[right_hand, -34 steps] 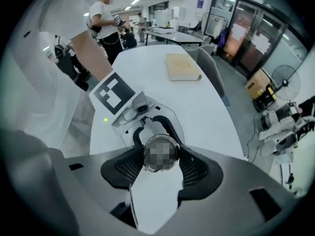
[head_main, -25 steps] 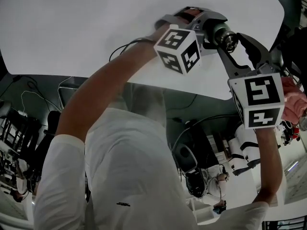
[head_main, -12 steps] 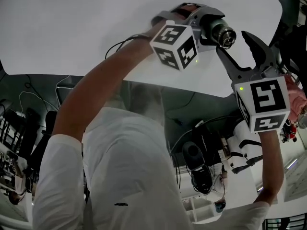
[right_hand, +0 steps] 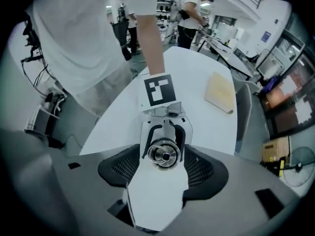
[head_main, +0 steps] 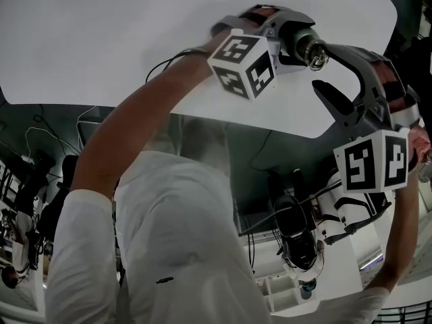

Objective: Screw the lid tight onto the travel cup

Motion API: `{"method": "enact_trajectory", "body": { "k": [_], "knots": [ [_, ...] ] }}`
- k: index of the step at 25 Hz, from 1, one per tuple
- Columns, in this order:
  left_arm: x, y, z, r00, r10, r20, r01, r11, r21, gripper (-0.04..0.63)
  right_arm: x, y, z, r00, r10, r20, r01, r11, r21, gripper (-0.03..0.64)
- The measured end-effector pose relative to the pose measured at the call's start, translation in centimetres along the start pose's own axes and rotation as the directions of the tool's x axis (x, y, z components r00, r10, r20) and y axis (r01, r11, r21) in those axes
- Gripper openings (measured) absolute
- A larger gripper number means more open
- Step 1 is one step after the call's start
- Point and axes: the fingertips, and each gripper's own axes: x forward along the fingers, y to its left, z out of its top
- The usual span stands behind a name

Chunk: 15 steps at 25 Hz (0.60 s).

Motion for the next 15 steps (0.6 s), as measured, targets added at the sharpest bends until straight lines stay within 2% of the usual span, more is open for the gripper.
{"method": "enact_trajectory", "body": {
  "k": [4,9,10,12,15],
  "knots": [
    [-0.3,-0.1,0.0,1.0,0.0,0.003,0.0,1.0,0.0,0.368,1.2,0.1,0.0,0.997,0.043,-0.059,-0.052,0.988,-0.147,0.268],
    [-1.1,0.4,-0.4,1.0,0.001,0.006,-0.001,1.0,-0.004,0.368,2.7,-0.4,0.3,0.989,0.081,-0.126,-0.114,0.955,-0.274,0.257],
    [-1.1,0.4,-0.5,1.0,0.001,0.006,-0.001,1.0,-0.005,0.368,2.9,-0.4,0.2,0.987,0.093,-0.132,-0.127,0.952,-0.279,0.23],
    [-1.0,0.5,-0.6,1.0,-0.001,0.008,0.001,1.0,-0.005,0.368,3.1,-0.4,0.1,0.987,0.102,-0.124,-0.131,0.957,-0.26,0.23],
    [-1.1,0.6,-0.5,1.0,0.001,0.008,-0.001,1.0,-0.002,0.368,3.0,-0.7,0.3,0.992,0.091,-0.086,-0.106,0.978,-0.179,0.23]
  ]
}}
